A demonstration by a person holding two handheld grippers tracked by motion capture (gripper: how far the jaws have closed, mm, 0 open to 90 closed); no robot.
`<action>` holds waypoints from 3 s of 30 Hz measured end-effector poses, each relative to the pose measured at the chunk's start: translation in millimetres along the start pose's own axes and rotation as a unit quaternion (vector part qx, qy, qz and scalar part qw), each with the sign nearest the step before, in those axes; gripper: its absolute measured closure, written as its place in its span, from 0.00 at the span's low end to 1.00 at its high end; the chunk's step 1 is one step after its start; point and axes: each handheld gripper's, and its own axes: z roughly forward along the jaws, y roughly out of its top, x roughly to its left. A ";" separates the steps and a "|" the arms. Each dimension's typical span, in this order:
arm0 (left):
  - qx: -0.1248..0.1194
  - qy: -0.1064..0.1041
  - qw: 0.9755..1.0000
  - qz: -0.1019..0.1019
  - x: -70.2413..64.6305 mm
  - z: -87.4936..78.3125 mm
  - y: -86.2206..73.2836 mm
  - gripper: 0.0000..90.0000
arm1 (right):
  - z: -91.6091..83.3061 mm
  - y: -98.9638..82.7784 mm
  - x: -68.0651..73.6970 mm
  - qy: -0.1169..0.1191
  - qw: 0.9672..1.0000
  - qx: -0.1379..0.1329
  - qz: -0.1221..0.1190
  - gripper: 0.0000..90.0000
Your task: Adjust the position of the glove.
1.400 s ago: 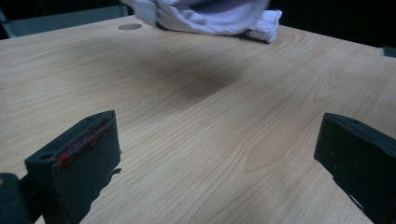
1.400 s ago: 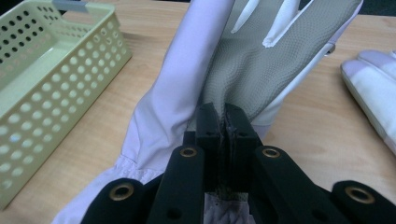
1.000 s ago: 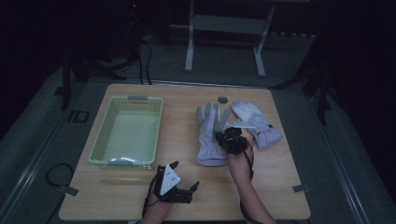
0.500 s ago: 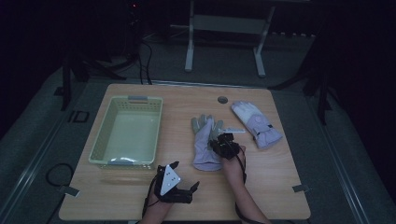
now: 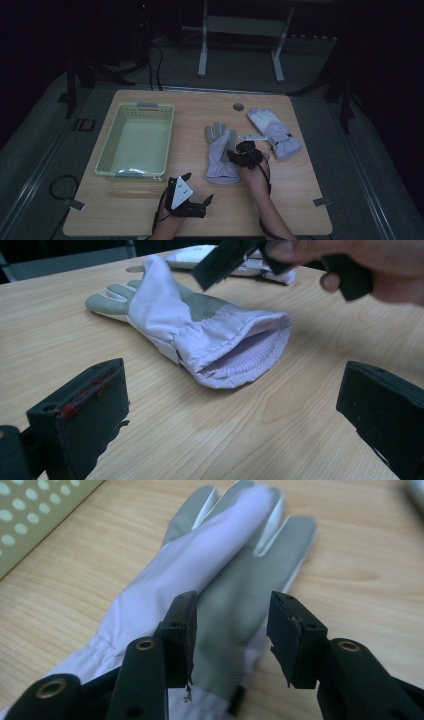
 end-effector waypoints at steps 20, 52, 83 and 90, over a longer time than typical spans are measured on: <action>-0.002 0.003 1.000 -0.004 0.2 -0.1 -0.1 0.00 | -40.3 34.3 -78.9 -0.028 0.998 -0.036 -0.036 0.53; 0.001 0.004 1.000 -0.011 1.4 0.2 0.1 0.00 | -3.1 45.8 -194.4 -0.058 0.997 0.032 -0.041 0.51; -0.001 0.009 1.000 -0.006 0.3 -0.1 -0.1 0.00 | 24.3 28.6 -198.0 -0.041 0.998 0.038 0.007 0.85; 0.000 0.010 1.000 -0.009 0.4 0.0 0.0 0.00 | 7.0 36.1 -186.4 -0.064 0.997 0.032 0.036 0.87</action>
